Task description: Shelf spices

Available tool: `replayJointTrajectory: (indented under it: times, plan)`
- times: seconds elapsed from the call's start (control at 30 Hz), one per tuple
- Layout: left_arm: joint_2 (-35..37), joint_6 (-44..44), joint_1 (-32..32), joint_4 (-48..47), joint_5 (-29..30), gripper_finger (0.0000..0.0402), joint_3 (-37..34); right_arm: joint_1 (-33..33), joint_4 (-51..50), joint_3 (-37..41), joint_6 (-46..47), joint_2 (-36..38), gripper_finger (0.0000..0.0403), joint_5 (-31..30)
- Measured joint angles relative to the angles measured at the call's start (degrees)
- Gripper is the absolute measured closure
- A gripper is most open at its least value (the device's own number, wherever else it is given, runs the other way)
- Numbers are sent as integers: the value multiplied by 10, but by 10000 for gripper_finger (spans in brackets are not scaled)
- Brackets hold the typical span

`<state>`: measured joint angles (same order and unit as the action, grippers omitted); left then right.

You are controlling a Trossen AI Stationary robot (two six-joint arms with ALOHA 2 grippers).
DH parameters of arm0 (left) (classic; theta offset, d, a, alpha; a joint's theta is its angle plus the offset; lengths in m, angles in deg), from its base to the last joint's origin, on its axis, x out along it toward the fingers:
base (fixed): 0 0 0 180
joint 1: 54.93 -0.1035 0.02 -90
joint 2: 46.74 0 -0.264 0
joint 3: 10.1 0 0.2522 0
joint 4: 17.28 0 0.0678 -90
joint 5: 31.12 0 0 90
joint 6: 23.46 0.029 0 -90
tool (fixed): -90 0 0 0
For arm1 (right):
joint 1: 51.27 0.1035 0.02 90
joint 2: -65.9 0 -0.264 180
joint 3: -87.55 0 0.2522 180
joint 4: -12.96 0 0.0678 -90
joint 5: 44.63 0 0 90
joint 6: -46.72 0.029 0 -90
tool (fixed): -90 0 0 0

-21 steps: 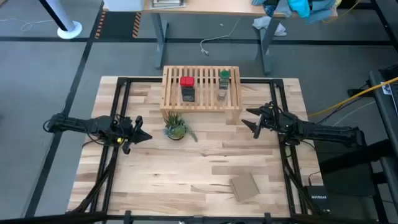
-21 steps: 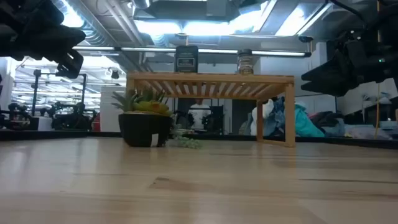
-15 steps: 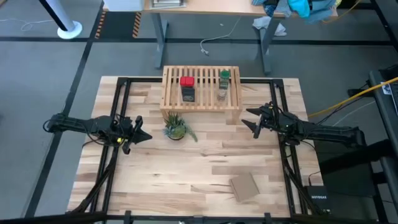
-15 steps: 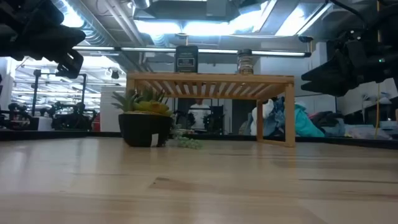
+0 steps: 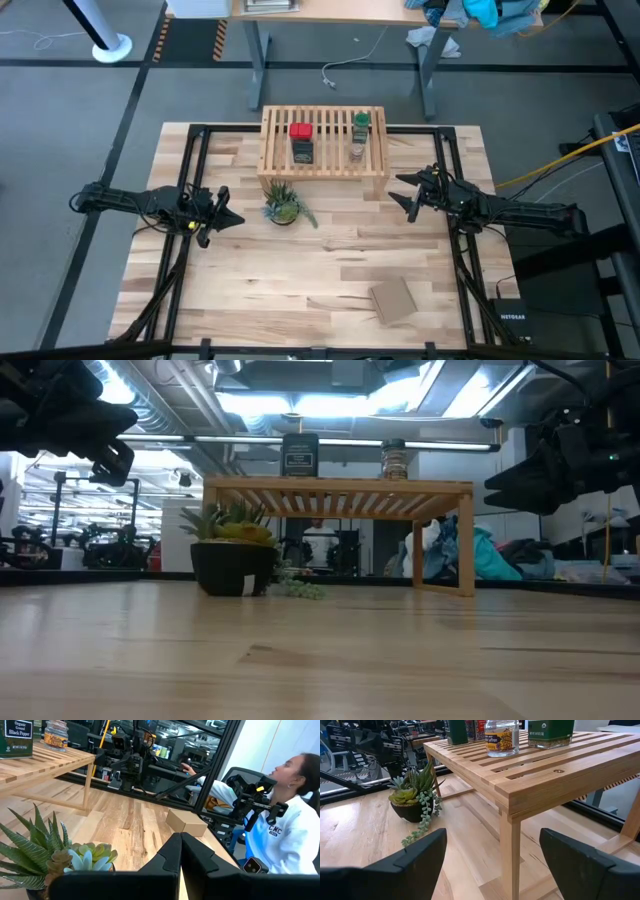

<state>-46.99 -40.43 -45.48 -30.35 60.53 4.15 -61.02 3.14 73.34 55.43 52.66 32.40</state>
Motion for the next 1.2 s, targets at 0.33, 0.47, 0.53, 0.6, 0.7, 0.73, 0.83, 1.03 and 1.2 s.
replayJointTrajectory:
  times: [0.33, 0.47, 0.53, 0.6, 0.7, 0.73, 0.83, 1.03, 1.2]
  plan:
    - [0, 0, 0, 0, 0, 402, 0, 0, 0, 0, 0, 0, 77, 0]
    - [0, 0, 0, 0, 0, 402, 0, 0, 0, 0, 0, 0, 77, 0]
    - [0, 0, 0, 0, 0, 402, 0, 0, 0, 0, 0, 0, 77, 0]
    - [0, 0, 0, 0, 0, 402, 0, 0, 0, 0, 0, 0, 77, 0]
    - [0, 0, 0, 0, 0, 402, 0, 0, 0, 0, 0, 0, 77, 0]
    - [0, 0, 0, 0, 0, 402, 0, 0, 0, 0, 0, 0, 77, 0]
    - [0, 0, 0, 0, 0, 402, 0, 0, 0, 0, 0, 0, 77, 0]
    - [0, 0, 0, 0, 0, 402, 0, 0, 0, 0, 0, 0, 77, 0]
    - [0, 0, 0, 0, 0, 402, 0, 0, 9, 0, 0, 0, 77, -4]
